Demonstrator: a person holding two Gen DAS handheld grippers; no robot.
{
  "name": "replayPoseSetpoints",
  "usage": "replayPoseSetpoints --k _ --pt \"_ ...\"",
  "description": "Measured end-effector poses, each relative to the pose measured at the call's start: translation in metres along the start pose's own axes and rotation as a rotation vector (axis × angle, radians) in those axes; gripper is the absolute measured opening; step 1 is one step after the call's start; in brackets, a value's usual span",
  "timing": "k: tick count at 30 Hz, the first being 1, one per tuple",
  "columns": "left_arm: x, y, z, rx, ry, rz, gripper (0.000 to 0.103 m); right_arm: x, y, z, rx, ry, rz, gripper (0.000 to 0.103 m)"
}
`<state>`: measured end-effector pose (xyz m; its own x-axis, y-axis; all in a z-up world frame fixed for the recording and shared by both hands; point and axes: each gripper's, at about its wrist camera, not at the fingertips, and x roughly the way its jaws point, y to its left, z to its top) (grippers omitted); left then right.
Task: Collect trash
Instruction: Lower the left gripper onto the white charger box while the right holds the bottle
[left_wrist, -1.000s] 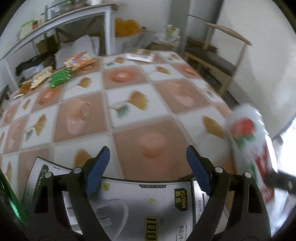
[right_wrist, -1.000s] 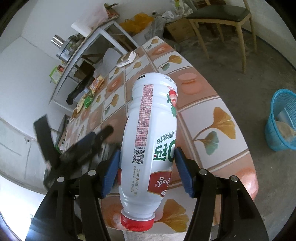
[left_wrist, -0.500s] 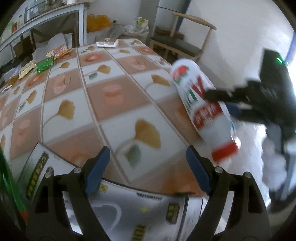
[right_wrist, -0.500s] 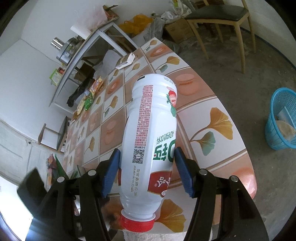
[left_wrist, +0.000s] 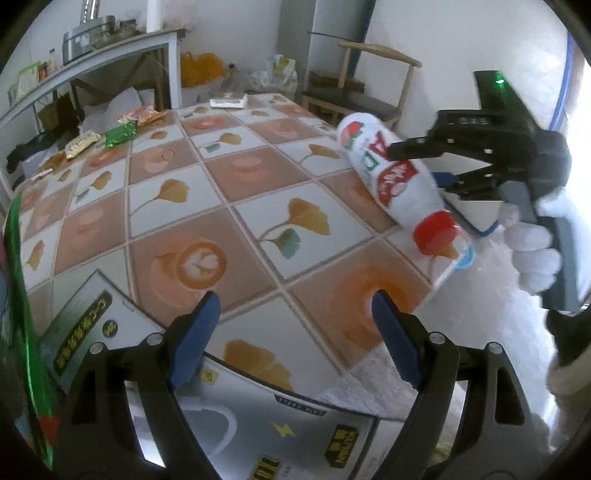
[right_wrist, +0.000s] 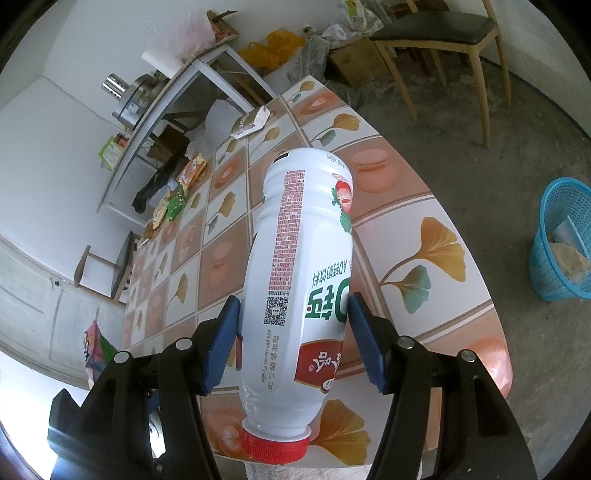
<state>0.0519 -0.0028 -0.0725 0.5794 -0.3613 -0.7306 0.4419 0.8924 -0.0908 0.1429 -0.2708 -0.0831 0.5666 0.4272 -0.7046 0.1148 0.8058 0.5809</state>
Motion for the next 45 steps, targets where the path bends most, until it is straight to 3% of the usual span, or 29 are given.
replayPoseSetpoints --k 6,10,24,37,45 --pt "0.011 0.001 0.009 0.083 -0.004 0.035 0.08 0.0 -0.001 0.001 0.005 0.003 0.006 0.059" --pt "0.019 -0.004 0.016 0.158 0.001 0.007 0.08 0.002 0.0 0.003 -0.003 0.005 -0.003 0.059" --pt "0.045 -0.005 0.063 0.28 -0.055 -0.232 0.08 0.006 0.001 0.003 -0.004 0.015 -0.022 0.059" --pt "0.076 0.013 0.089 0.183 0.051 -0.592 0.08 0.012 0.011 0.008 0.009 0.028 -0.085 0.059" --pt "0.094 0.013 0.106 0.223 0.081 -0.652 0.08 0.012 0.013 0.008 0.025 0.02 -0.096 0.059"
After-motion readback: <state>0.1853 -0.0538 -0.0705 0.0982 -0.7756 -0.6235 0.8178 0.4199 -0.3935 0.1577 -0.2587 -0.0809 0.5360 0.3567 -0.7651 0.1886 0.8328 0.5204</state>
